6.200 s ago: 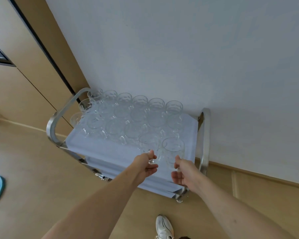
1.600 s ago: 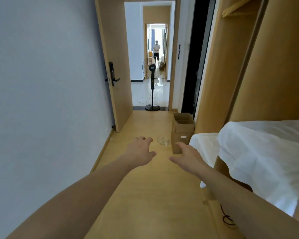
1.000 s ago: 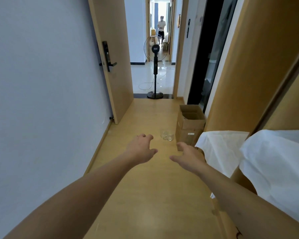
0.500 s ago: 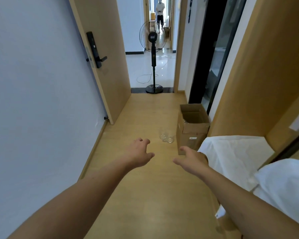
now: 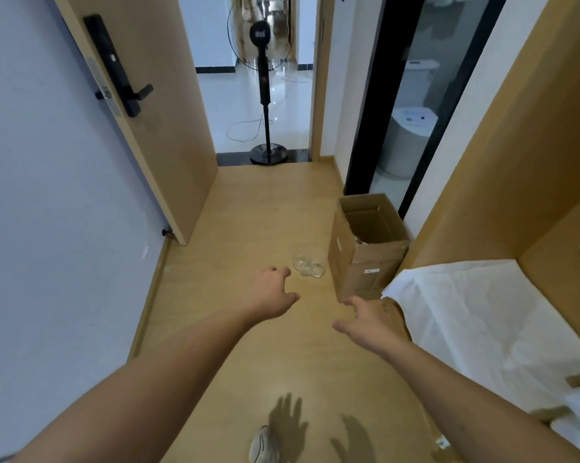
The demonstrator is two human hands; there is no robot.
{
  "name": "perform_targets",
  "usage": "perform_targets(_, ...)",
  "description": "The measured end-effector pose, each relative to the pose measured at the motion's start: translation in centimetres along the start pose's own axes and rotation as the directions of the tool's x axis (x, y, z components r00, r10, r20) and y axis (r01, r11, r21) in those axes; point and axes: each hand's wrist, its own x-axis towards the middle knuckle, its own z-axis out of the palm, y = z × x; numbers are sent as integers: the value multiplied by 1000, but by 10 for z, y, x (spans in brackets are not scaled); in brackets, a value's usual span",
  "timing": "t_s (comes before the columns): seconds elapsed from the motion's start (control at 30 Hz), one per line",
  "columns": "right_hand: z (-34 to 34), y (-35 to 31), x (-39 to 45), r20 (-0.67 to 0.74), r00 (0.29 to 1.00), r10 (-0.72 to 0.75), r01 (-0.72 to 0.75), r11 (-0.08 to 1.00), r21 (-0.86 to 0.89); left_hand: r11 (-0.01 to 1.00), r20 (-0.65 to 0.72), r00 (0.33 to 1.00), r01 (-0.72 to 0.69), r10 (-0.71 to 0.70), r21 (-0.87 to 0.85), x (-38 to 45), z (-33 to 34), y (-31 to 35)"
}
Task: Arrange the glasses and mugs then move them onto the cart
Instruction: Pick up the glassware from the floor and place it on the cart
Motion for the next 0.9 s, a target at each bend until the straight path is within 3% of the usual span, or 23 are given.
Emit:
perform_targets(0.33, 14, -67, 112, 23, 989, 143, -144, 987, 71, 998, 88, 996, 23, -18, -63, 132, -38, -77)
perform_targets(0.6, 10, -91, 207, 77, 977, 199, -205, 976, 69, 993, 166, 984, 80, -64, -90, 224, -37, -92)
perform_targets(0.9, -20, -103, 374, 192, 968, 164, -183, 979, 87, 981, 189, 966, 189, -178, -44, 357, -58, -83)
